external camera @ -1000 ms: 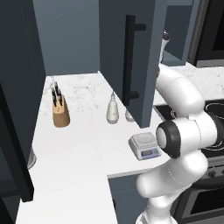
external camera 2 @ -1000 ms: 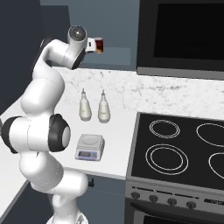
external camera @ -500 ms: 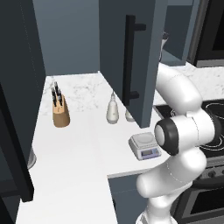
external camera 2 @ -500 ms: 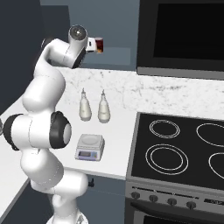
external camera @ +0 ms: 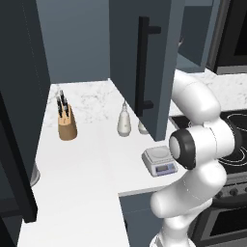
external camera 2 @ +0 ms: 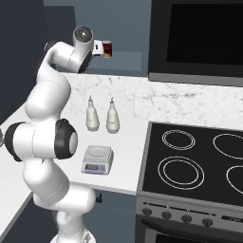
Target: Pick the jam and place it on the digital scale for weighing, and close the cabinet.
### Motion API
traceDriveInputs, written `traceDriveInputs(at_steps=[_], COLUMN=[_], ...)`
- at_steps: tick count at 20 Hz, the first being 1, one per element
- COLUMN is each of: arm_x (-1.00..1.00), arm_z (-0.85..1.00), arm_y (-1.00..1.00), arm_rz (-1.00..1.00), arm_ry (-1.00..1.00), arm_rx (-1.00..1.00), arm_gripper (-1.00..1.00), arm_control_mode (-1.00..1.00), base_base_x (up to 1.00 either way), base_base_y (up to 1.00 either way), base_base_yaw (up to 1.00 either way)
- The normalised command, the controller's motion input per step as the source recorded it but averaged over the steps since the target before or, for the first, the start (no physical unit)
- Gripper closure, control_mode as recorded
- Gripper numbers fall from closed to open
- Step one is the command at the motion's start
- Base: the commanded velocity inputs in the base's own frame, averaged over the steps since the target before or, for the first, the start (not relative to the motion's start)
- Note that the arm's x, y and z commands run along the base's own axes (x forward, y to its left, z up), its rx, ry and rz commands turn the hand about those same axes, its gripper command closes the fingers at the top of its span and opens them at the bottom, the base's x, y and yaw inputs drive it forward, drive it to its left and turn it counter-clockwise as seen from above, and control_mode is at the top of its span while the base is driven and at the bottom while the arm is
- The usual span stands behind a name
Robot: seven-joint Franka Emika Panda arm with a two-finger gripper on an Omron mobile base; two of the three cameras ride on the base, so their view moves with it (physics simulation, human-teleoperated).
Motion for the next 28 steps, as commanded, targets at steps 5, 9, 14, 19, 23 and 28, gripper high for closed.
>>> traceDriveInputs(at_steps=[5, 9, 14, 19, 23, 28], arm_x=[0.0, -0.27, -0.68, -0.74, -0.81, -0.77], arm_z=[0.0, 0.0, -0.02, -0.01, 0.0, 0.0], arm_y=[0.0, 0.0, -0.08, -0.07, -0.04, -0.21], arm_rz=[0.0, 0.0, -0.02, -0.01, 0.0, 0.0], arm_ry=[0.0, 0.0, 0.0, 0.0, -0.04, -0.07], arm_rx=[0.0, 0.0, 0.0, 0.0, 0.0, 0.0], arm_gripper=[1.0, 1.0, 1.0, 1.0, 1.0, 1.0], arm_control_mode=[-1.0, -1.0, -1.0, -1.0, -1.0, -1.0], base_base_x=[0.0, 0.0, 0.0, 0.0, 0.0, 0.0], base_base_y=[0.0, 0.0, 0.0, 0.0, 0.0, 0.0], base_base_yaw=[0.0, 0.0, 0.0, 0.0, 0.0, 0.0])
